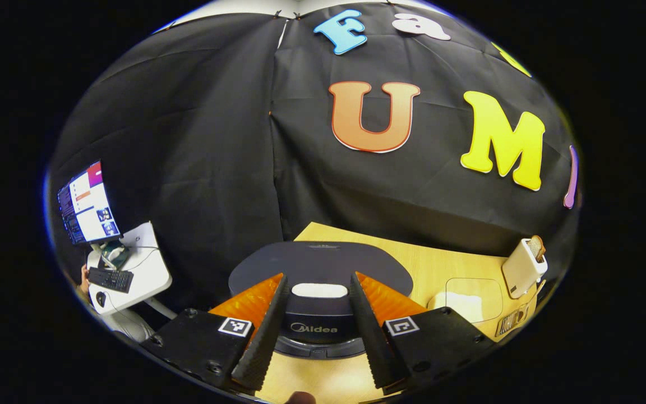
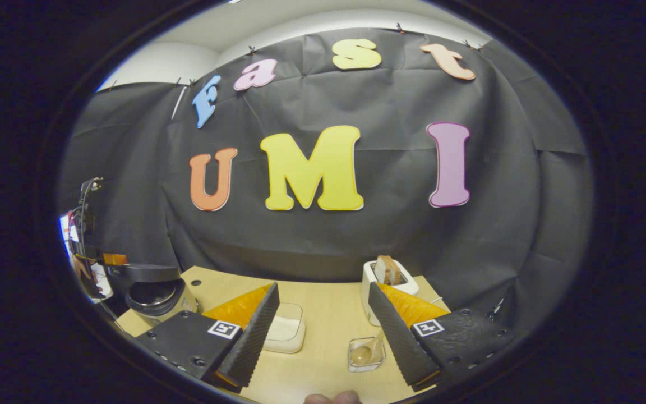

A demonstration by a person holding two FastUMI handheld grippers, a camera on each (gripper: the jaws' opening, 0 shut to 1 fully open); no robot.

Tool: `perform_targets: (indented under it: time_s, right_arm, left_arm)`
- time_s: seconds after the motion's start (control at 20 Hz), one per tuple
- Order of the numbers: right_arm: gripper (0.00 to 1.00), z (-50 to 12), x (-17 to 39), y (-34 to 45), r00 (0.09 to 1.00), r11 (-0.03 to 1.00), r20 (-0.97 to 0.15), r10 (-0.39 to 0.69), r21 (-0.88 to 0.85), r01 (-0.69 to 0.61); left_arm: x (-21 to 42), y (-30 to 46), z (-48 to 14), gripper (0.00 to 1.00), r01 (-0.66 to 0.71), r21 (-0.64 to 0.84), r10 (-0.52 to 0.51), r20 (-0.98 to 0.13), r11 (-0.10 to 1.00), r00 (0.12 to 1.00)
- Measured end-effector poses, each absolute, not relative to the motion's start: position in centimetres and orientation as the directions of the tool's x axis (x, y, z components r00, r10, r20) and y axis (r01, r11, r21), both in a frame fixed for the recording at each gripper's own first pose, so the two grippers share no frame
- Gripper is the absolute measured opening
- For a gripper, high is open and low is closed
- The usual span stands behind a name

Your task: Close the left gripper, press the button to open the rice cooker; take a wooden spoon from the chopstick holder with the right hand, scoop a spoonful of rice and pour it into the rice cooker, then put the wooden spoon back into the chopstick holder.

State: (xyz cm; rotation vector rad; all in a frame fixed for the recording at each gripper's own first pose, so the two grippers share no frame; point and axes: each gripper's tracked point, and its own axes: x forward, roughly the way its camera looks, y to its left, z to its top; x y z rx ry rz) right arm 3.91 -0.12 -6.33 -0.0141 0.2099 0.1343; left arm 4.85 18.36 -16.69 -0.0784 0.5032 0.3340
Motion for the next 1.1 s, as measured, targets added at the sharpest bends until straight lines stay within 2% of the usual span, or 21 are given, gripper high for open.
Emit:
perform_targets:
  time_s: [0.25,0.6,0.85,0.95,1.1]
  right_arm:
    - [0.96,-6.7,3.2,0.5,0.965,0.989,-0.222,0.136,-0.022,-0.145]
    - [0.95,-7.3,3.4,-0.5,0.965,0.992,-0.242,0.101,-0.044,-0.115]
    - [0.95,-7.6,3.5,0.0,0.963,0.992,-0.249,0.1,-0.053,-0.116]
    - [0.95,-8.1,3.5,0.4,0.959,0.991,-0.261,0.108,-0.043,-0.123]
    - [0.95,-8.8,3.2,1.0,0.951,0.99,-0.284,0.124,-0.027,-0.137]
  left_arm:
    - [3.7,17.9,-19.0,0.72,-0.342,0.01,0.309,-0.457,0.939,0.834]
    - [2.0,17.3,-24.0,0.72,-0.362,0.004,0.315,-0.503,0.932,0.805]
    - [2.1,17.4,-24.0,0.72,-0.41,0.012,0.38,-0.4,0.912,0.834]
    - [1.9,17.1,-25.0,0.72,-0.419,0.013,0.39,-0.392,0.908,0.833]
    - [1.8,17.0,-25.1,0.72,-0.402,0.04,0.393,-0.322,0.915,0.861]
